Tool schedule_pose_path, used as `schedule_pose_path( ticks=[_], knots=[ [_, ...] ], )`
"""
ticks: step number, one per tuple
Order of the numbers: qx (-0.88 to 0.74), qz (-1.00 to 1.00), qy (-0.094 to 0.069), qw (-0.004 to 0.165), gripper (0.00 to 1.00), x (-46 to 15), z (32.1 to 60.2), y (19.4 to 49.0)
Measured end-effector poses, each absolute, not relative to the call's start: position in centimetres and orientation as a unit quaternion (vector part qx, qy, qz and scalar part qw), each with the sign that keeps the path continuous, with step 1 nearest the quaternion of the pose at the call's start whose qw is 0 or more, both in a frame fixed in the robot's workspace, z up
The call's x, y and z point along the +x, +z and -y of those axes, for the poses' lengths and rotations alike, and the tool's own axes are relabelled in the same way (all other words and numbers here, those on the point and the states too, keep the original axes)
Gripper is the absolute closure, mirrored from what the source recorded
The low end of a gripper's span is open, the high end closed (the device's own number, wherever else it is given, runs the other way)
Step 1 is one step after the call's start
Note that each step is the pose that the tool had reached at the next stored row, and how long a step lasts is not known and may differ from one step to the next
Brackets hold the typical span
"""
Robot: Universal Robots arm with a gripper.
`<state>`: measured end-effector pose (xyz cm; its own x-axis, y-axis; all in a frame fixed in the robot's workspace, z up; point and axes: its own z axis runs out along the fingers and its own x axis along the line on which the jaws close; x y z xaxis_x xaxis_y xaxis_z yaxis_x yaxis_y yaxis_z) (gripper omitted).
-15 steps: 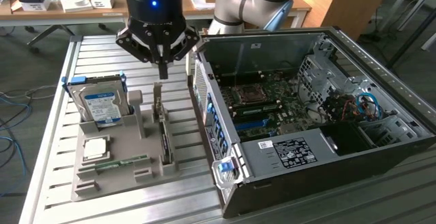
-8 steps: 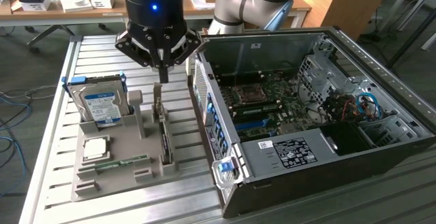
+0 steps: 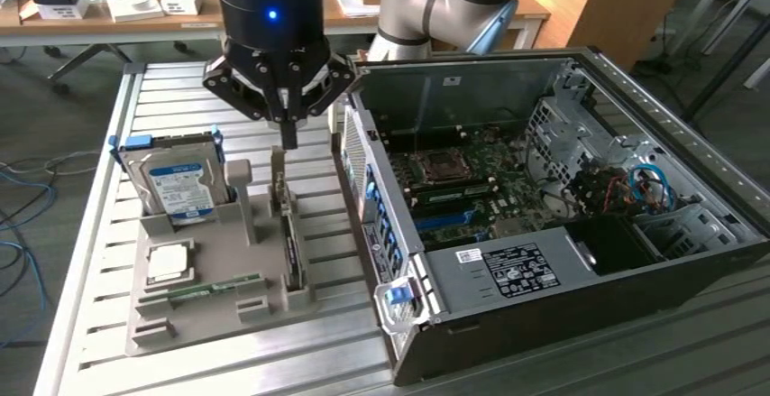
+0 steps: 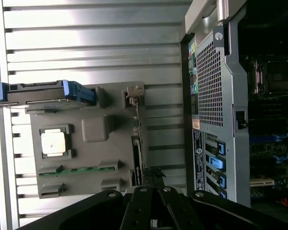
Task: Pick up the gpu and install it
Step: 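Reach for the gpu, then pick up the gpu and move the gpu toward the slot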
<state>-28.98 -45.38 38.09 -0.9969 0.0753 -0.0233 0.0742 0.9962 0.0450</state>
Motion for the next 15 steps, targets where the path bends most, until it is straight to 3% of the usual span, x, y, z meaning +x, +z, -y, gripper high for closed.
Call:
schedule_pose_path(
  ticks=[15],
  knots=[
    [0.037, -0.999, 0.022, 0.013, 0.89, -29.65, 45.37, 38.07]
  ],
)
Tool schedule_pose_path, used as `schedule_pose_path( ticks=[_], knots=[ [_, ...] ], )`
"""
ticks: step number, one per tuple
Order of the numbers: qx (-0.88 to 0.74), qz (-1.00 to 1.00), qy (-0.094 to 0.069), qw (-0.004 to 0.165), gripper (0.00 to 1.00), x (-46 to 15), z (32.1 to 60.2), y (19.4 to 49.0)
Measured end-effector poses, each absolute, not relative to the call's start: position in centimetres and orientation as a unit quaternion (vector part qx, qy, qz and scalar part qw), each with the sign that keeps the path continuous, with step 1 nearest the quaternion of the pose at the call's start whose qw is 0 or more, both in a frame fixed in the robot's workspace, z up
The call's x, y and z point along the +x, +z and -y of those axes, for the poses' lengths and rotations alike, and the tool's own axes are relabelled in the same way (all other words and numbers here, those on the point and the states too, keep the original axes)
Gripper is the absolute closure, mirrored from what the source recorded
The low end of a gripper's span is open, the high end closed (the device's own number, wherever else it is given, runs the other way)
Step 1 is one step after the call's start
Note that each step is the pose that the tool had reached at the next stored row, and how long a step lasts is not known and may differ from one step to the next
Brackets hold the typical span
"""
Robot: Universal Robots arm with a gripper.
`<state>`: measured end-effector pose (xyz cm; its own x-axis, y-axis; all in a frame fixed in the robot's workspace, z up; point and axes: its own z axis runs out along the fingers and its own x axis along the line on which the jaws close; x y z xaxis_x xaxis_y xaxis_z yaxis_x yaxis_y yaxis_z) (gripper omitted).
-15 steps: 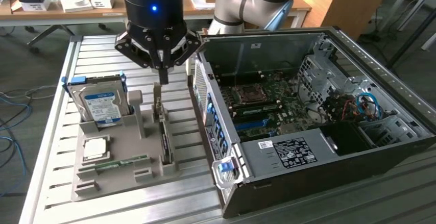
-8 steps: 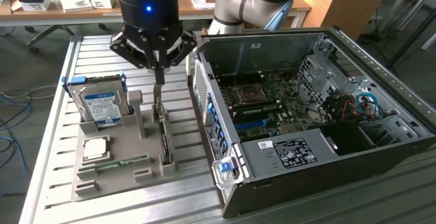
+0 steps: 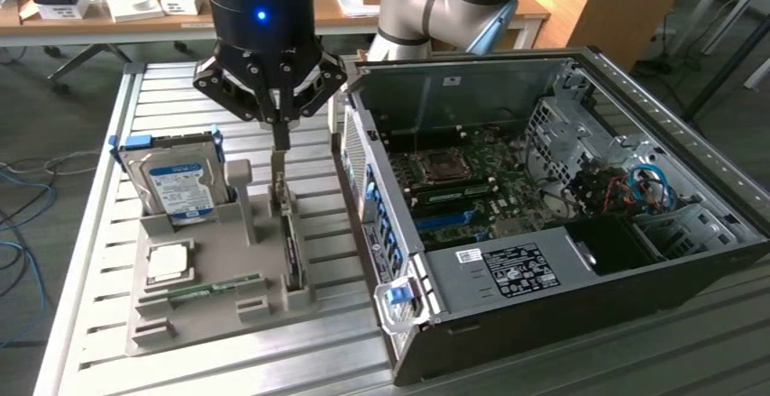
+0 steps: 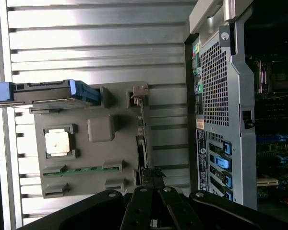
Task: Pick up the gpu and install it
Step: 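Pick up the gpu and move the gpu toward the slot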
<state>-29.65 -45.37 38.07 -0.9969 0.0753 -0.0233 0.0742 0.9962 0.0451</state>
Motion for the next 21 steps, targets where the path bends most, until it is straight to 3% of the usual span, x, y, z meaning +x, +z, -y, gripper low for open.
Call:
schedule_pose_path(
  ticks=[8, 14, 16, 17, 21],
  knots=[
    [0.037, -0.999, 0.022, 0.012, 0.89, -29.65, 45.37, 38.07],
    [0.037, -0.999, 0.022, 0.012, 0.59, -29.65, 45.37, 38.07],
    [0.037, -0.999, 0.022, 0.012, 0.59, -29.65, 45.37, 38.07],
    [0.037, -0.999, 0.022, 0.012, 0.53, -29.65, 45.37, 38.07],
    [0.037, -0.999, 0.023, 0.013, 0.53, -29.66, 45.37, 37.75]
  ],
)
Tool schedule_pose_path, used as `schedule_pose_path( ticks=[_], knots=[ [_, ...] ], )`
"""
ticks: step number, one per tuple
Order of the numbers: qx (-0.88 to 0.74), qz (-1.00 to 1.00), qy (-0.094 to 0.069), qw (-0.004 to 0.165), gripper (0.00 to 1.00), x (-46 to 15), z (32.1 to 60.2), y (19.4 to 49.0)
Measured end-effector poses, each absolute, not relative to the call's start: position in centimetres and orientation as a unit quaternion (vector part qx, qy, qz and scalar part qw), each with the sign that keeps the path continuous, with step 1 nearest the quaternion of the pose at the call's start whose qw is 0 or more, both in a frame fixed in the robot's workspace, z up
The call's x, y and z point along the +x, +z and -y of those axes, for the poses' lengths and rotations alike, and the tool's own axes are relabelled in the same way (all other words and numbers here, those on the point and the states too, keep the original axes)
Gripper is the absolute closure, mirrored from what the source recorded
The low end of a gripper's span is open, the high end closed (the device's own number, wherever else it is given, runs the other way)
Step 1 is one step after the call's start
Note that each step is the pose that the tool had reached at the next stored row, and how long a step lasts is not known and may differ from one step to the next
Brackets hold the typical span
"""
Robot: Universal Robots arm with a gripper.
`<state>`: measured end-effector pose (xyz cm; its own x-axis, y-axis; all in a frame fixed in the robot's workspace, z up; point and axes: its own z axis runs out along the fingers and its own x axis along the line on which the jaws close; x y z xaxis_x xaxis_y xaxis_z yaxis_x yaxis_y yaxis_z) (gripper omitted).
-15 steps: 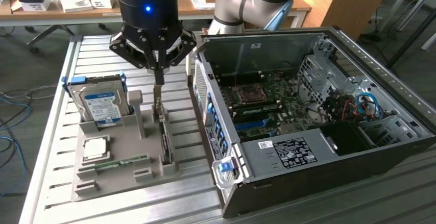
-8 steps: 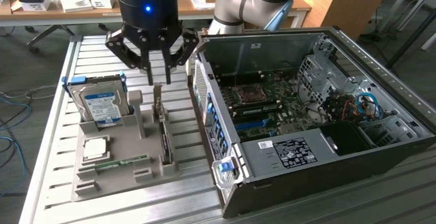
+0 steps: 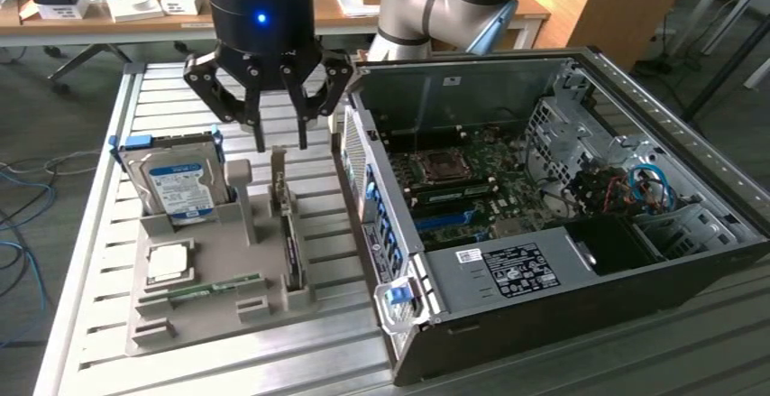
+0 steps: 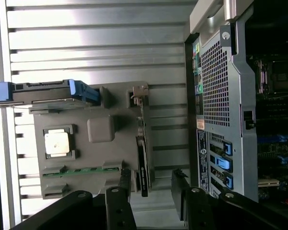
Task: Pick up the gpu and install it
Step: 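Pick up the gpu and move the gpu toward the slot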
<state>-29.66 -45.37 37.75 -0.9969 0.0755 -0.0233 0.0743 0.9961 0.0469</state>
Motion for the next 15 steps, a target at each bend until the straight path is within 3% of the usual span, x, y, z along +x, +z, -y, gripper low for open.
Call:
schedule_pose_path(
  ticks=[15],
  knots=[
    [0.037, -0.999, 0.023, 0.012, 0.53, -29.7, 45.4, 35.0]
  ],
)
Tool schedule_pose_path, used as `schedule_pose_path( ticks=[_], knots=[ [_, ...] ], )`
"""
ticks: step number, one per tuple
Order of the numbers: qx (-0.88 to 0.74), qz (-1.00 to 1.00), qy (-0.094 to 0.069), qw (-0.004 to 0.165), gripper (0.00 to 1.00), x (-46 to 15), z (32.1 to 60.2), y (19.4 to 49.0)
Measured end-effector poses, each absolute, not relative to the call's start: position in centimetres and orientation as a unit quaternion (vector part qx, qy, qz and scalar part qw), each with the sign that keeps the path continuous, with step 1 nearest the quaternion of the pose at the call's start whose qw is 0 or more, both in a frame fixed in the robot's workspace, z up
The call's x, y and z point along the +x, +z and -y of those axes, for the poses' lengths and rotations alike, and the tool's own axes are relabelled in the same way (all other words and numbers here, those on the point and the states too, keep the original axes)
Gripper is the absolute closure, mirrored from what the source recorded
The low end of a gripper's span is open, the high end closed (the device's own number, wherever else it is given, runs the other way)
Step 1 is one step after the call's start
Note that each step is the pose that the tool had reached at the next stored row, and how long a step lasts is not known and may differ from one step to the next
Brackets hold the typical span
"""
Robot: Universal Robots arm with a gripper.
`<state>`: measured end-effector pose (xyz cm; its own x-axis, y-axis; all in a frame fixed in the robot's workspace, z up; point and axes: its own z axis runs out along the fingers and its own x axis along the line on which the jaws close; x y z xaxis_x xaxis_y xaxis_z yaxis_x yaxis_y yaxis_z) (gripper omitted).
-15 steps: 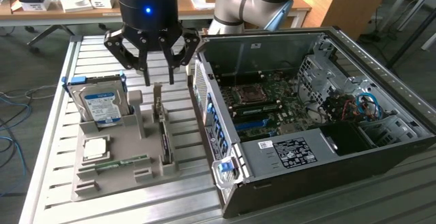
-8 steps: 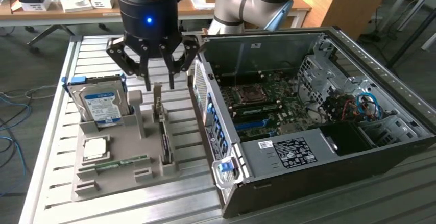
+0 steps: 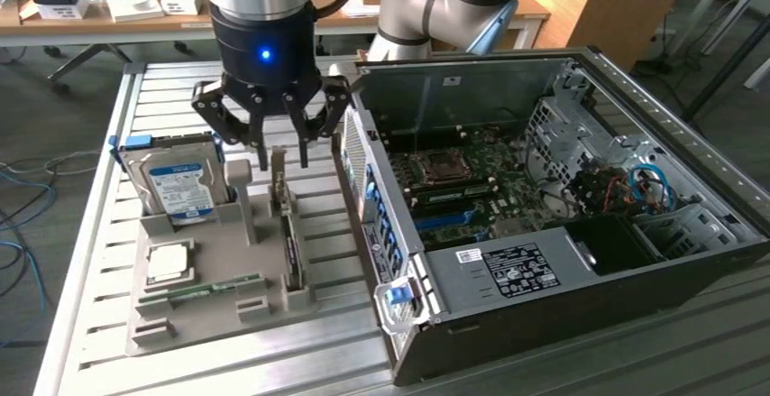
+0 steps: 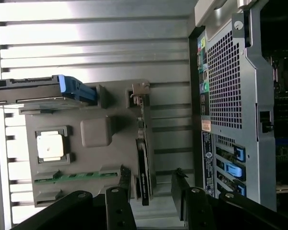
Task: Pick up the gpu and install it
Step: 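Pick up the gpu and move the gpu toward the slot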
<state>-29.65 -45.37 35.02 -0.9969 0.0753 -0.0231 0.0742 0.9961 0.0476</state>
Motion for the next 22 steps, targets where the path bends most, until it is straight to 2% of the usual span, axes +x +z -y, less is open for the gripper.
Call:
schedule_pose_path(
  ticks=[22],
  knots=[
    [0.037, -0.999, 0.023, 0.012, 0.53, -29.7, 45.4, 31.0]
  ],
)
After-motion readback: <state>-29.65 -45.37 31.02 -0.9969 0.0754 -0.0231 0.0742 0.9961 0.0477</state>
